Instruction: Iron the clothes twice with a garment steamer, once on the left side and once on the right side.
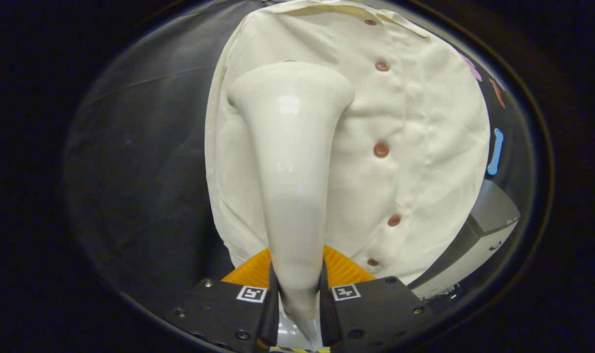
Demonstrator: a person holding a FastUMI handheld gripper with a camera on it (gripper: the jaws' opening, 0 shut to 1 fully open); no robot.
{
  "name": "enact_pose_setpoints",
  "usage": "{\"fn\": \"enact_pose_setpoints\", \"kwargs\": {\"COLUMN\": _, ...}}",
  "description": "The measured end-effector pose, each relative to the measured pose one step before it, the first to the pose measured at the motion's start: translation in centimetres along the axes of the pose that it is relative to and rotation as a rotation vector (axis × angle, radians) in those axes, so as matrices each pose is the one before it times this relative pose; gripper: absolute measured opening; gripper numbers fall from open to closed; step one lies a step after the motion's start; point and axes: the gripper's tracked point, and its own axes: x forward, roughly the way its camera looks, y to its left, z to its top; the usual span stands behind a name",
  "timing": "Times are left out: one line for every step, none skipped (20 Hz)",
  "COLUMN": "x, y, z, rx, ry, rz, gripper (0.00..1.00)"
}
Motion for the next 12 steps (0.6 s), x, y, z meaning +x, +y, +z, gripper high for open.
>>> {"fn": "enact_pose_setpoints", "kwargs": {"x": 0.273, "y": 0.149, "z": -0.818, "rx": -0.00152, "ry": 0.01557, "rz": 0.00153, "gripper": 0.34}}
{"fn": "enact_pose_setpoints", "kwargs": {"x": 0.07, "y": 0.067, "z": -0.791, "rx": 0.00083, "ry": 0.01147, "rz": 0.00002, "gripper": 0.34}}
{"fn": "enact_pose_setpoints", "kwargs": {"x": 0.204, "y": 0.064, "z": -0.917, "rx": 0.00651, "ry": 0.01673, "rz": -0.0031, "gripper": 0.34}}
{"fn": "enact_pose_setpoints", "kwargs": {"x": 0.09, "y": 0.141, "z": -0.848, "rx": 0.0108, "ry": 0.01765, "rz": -0.00169, "gripper": 0.34}}
{"fn": "enact_pose_setpoints", "kwargs": {"x": 0.208, "y": 0.176, "z": -0.801, "rx": 0.00768, "ry": 0.01755, "rz": 0.00051, "gripper": 0.34}}
{"fn": "enact_pose_setpoints", "kwargs": {"x": 0.177, "y": 0.066, "z": -0.711, "rx": 0.00394, "ry": 0.01529, "rz": -0.00315, "gripper": 0.34}}
{"fn": "enact_pose_setpoints", "kwargs": {"x": 0.126, "y": -0.013, "z": -0.456, "rx": 0.00316, "ry": 0.01662, "rz": -0.00247, "gripper": 0.34}}
{"fn": "enact_pose_setpoints", "kwargs": {"x": 0.057, "y": 0.113, "z": -0.782, "rx": 0.0054, "ry": 0.01817, "rz": -0.0012, "gripper": 0.34}}
{"fn": "enact_pose_setpoints", "kwargs": {"x": 0.067, "y": 0.157, "z": -0.898, "rx": 0.00597, "ry": 0.01948, "rz": -0.00021, "gripper": 0.34}}
{"fn": "enact_pose_setpoints", "kwargs": {"x": 0.067, "y": 0.053, "z": -0.946, "rx": 0.00658, "ry": 0.0181, "rz": -0.00201, "gripper": 0.34}}
{"fn": "enact_pose_setpoints", "kwargs": {"x": 0.018, "y": 0.068, "z": -0.89, "rx": 0.00836, "ry": 0.01726, "rz": -0.00282, "gripper": 0.34}}
{"fn": "enact_pose_setpoints", "kwargs": {"x": 0.044, "y": 0.111, "z": -0.864, "rx": 0.0115, "ry": 0.01897, "rz": -0.00165, "gripper": 0.34}}
